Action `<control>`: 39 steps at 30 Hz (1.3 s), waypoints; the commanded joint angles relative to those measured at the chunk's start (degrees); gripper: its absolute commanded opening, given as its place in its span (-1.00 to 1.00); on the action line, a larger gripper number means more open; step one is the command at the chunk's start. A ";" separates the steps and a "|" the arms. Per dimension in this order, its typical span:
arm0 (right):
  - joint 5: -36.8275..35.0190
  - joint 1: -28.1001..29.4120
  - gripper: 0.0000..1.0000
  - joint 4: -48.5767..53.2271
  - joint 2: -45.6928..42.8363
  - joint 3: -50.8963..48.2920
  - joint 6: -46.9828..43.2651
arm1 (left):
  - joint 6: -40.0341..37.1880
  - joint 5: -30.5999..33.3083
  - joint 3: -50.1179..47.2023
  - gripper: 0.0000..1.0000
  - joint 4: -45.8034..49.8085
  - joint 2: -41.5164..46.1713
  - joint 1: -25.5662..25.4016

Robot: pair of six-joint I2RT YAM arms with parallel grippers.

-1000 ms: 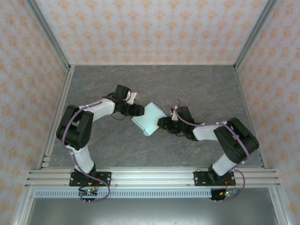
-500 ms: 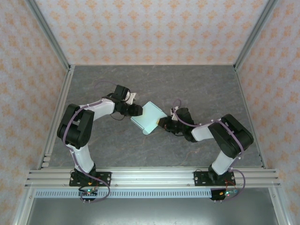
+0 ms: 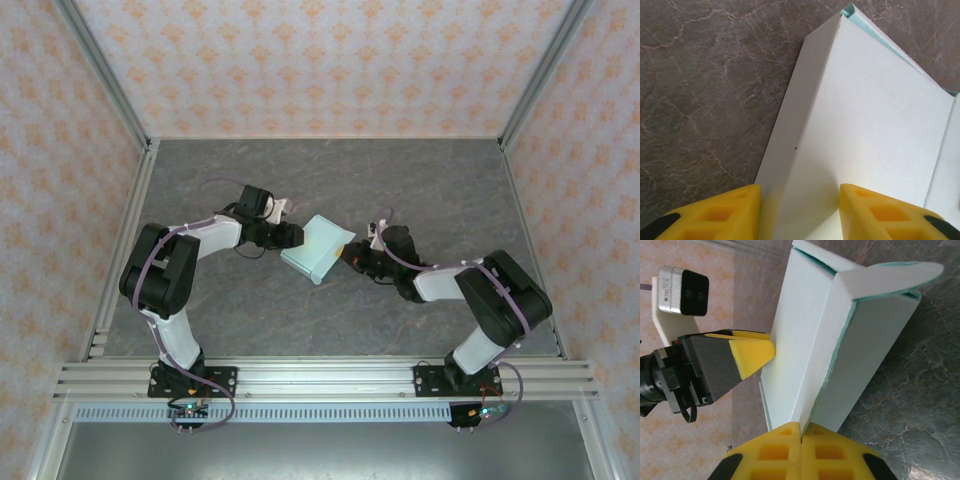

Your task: Fold the paper box

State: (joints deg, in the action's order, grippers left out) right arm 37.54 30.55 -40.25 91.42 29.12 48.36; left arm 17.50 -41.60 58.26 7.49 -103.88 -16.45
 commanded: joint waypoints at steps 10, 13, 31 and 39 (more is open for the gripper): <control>0.45 -0.05 -0.99 2.39 -7.47 2.02 -3.80 | 0.36 -5.42 -1.40 -0.09 1.99 -0.44 -2.01; 0.34 -0.04 -0.99 3.56 -8.02 2.90 -3.93 | -0.07 -5.29 -1.08 -0.09 2.30 -1.12 -2.91; -4.69 0.00 -0.98 5.20 -0.68 -1.41 -5.67 | -3.98 5.13 2.12 -0.12 11.11 -3.08 -4.86; -5.08 -0.09 -0.97 9.68 -2.49 0.38 -8.13 | -2.95 2.31 2.25 -0.34 10.98 -2.56 -4.65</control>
State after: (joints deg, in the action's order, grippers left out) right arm 34.00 30.06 -32.75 89.97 28.10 43.99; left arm 14.87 -37.87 61.47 12.64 -104.79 -19.81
